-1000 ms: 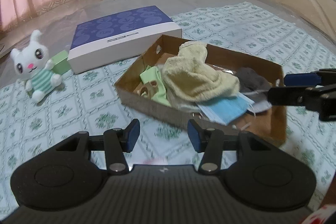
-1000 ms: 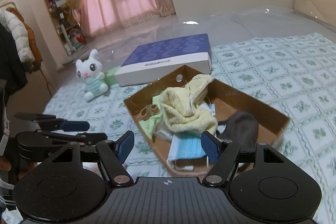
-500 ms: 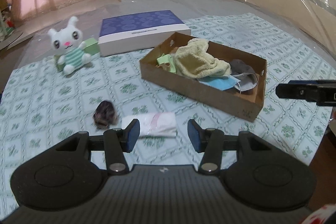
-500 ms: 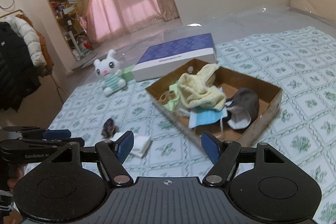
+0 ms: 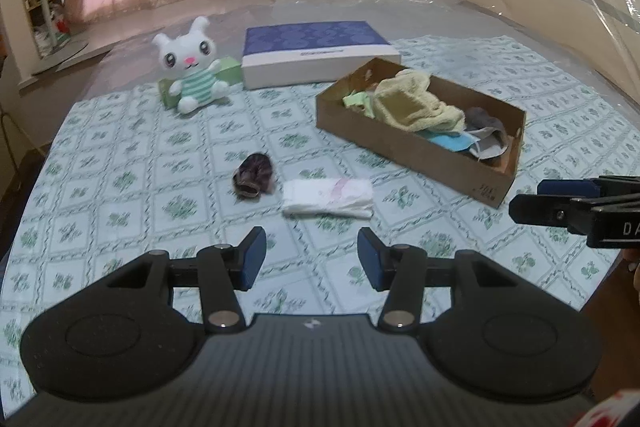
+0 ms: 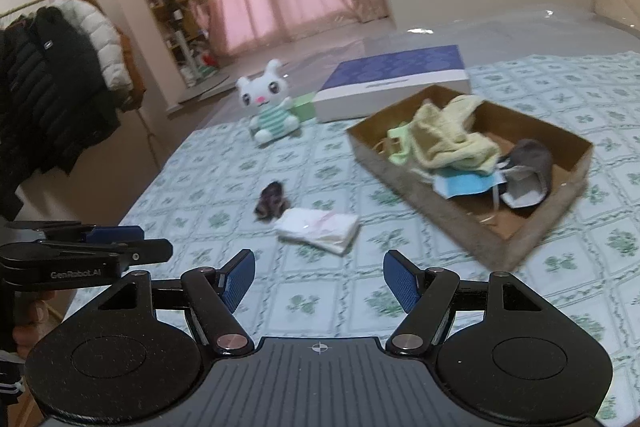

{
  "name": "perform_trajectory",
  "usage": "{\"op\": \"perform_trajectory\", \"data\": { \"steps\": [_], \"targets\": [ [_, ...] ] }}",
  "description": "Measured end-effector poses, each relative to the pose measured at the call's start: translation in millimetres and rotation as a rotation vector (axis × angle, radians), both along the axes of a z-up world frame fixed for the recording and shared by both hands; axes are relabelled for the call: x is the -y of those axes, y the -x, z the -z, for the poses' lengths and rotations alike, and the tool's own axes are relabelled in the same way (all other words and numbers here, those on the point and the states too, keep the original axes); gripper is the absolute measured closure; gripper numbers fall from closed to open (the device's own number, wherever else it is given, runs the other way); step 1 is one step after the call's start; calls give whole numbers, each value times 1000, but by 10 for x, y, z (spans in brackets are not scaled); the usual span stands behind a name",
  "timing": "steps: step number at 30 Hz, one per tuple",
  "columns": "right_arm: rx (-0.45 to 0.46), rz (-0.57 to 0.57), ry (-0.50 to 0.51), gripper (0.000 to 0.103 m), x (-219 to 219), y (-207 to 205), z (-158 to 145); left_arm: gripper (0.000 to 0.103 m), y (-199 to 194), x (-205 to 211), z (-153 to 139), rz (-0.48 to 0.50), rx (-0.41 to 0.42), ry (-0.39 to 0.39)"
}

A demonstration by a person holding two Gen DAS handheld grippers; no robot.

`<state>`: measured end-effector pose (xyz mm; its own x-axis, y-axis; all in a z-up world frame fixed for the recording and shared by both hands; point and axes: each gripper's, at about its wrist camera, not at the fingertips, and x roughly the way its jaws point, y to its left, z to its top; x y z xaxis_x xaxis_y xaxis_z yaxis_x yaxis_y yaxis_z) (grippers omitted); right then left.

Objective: Organize soft objects
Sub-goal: 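Move both tools back toward the white pad and purple scrunchie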

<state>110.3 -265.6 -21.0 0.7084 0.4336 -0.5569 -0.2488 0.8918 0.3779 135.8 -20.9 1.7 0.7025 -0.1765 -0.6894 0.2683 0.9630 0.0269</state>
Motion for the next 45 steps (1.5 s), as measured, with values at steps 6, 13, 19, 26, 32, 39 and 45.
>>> {"op": "perform_trajectory", "data": {
  "steps": [6,13,19,26,32,39,45],
  "targets": [
    [-9,-52,26,32,-229,-58,124,55,54,-124,122,-35,-30,-5],
    [-6,-89,56,32,-363,-189,312,55,-8,-233,307,-71,-72,-7],
    [1,-112,64,32,-418,-394,458,55,-132,-268,461,-86,-97,-16],
    [-4,-114,63,32,-416,-657,574,55,-310,-301,648,-98,-128,-29],
    [-4,-118,64,32,-422,-852,657,55,-449,-320,758,-106,-140,-33],
    [-20,-113,82,32,-459,-1077,784,55,-590,-337,852,-115,-154,-40],
    [-27,-123,89,32,-497,-1231,877,55,-701,-360,939,-126,-167,-41]
  ]
}}
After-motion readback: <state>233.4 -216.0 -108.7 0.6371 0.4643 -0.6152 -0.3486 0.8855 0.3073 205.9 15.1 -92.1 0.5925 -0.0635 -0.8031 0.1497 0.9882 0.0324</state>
